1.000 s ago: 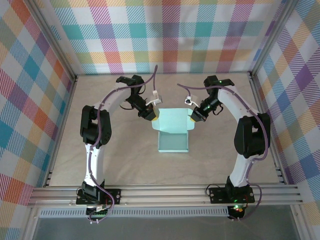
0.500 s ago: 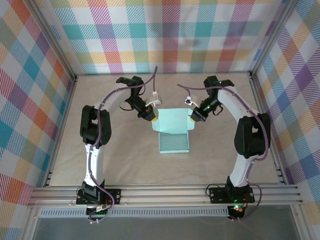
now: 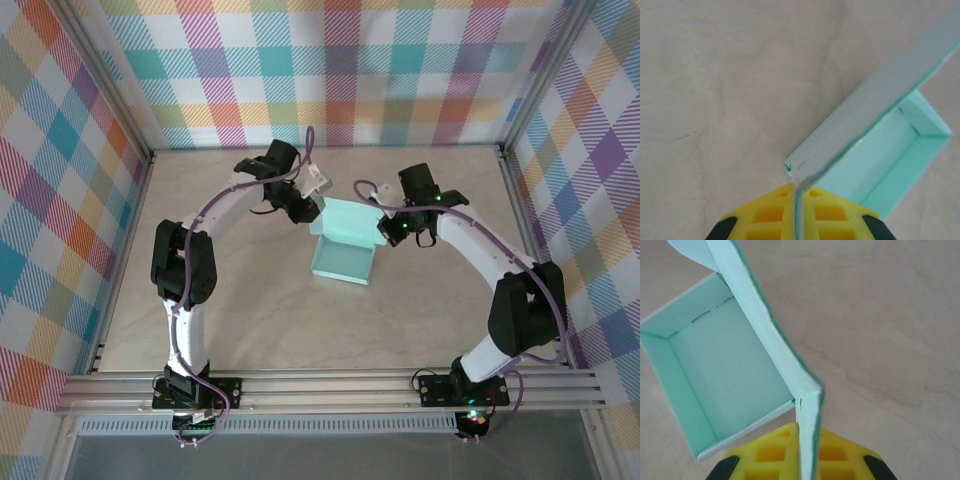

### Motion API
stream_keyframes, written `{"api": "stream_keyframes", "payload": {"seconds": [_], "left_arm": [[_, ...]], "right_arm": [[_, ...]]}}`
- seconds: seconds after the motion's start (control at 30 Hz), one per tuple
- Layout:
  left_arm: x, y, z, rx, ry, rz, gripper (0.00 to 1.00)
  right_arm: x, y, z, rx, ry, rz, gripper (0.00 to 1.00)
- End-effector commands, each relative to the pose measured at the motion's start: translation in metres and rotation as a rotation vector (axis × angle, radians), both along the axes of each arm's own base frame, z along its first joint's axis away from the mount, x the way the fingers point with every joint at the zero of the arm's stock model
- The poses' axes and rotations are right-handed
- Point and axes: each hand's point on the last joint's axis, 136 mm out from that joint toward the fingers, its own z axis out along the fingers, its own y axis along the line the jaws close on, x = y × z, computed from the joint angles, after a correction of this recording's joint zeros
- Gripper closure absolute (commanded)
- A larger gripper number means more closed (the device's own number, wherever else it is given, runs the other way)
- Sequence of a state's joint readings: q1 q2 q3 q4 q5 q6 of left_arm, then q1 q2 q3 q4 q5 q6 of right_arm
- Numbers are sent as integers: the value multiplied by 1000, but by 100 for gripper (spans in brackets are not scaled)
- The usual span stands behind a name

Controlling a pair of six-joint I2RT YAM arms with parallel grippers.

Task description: Fold the paper box

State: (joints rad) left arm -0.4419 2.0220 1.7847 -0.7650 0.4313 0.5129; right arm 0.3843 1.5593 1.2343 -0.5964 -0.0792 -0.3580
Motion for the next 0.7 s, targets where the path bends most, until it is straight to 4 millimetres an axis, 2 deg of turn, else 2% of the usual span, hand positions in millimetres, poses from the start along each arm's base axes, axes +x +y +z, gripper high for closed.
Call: {"api": "stream_keyframes", "payload": {"seconds": [0.0, 0.1, 0.23, 0.4, 0.57, 0.67], "left_arm": [[20, -13, 30, -11, -84, 214, 100], [27, -23, 43, -52, -126, 333, 100], [24, -37, 54, -102, -146, 417, 100], [17, -46, 46, -74, -127, 451, 100], [26, -39, 39, -91, -96, 610, 100], [31, -40, 44, -154, -88, 687, 100]], "right_arm": [[24, 3, 23, 56, -143, -180, 100], [32, -7, 21, 72, -165, -311, 100], [41, -17, 32, 128, -203, -462, 100], [50, -27, 39, 153, -175, -630, 100], [53, -27, 36, 237, -194, -759, 100], [54, -30, 32, 274, -209, -827, 100]]}}
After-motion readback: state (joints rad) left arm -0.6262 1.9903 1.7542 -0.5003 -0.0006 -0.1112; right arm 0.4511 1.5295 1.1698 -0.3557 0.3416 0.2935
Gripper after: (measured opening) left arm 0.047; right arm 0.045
